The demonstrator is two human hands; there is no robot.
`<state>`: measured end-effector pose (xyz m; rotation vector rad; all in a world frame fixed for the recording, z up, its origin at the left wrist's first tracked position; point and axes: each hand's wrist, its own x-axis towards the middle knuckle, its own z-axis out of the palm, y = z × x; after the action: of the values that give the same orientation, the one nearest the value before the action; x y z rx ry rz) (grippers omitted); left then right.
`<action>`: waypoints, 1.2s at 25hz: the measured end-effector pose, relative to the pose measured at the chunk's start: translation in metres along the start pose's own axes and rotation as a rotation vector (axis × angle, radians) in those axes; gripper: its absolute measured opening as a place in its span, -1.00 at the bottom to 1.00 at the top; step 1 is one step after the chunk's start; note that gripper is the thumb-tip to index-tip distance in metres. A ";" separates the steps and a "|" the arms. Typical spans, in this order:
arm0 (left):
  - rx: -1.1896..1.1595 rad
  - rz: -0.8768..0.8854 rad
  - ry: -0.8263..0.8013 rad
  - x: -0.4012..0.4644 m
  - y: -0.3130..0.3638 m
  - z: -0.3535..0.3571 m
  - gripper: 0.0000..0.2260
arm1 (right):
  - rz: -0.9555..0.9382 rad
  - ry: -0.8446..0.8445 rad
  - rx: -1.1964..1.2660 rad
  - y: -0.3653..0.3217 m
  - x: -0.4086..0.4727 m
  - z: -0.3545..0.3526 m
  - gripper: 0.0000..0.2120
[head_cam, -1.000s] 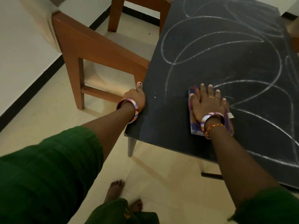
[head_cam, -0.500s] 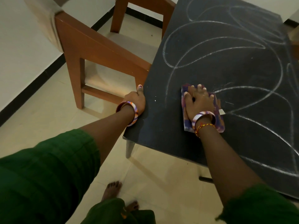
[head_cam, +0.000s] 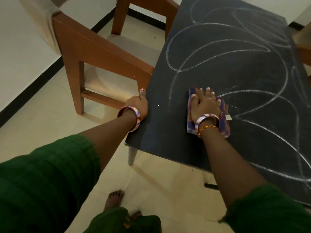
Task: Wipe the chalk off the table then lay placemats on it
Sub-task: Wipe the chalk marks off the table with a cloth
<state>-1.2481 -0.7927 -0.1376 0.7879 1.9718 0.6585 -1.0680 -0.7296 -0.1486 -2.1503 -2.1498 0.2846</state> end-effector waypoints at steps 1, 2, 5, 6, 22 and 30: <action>-0.001 0.000 -0.005 0.000 0.000 0.000 -0.42 | -0.005 -0.017 -0.027 -0.005 -0.010 0.001 -0.48; 0.000 0.003 -0.011 0.001 0.000 0.000 -0.42 | -0.033 -0.037 -0.045 -0.008 -0.032 0.005 -0.44; -0.001 0.009 -0.010 0.003 -0.002 -0.001 -0.42 | -0.187 -0.031 -0.115 -0.004 -0.113 0.012 -0.36; 0.002 0.008 -0.012 0.004 -0.002 -0.001 -0.42 | -0.208 -0.009 -0.161 0.004 -0.121 0.013 -0.35; 0.067 0.041 0.056 0.016 -0.007 0.008 -0.40 | 0.372 -0.024 -0.035 0.066 -0.039 -0.011 -0.46; 0.082 0.048 0.111 0.015 -0.009 0.008 -0.39 | -0.206 -0.008 -0.090 -0.011 -0.077 0.014 -0.47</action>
<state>-1.2493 -0.7860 -0.1561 0.8671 2.0971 0.6654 -1.0813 -0.8074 -0.1547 -1.9501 -2.4078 0.1837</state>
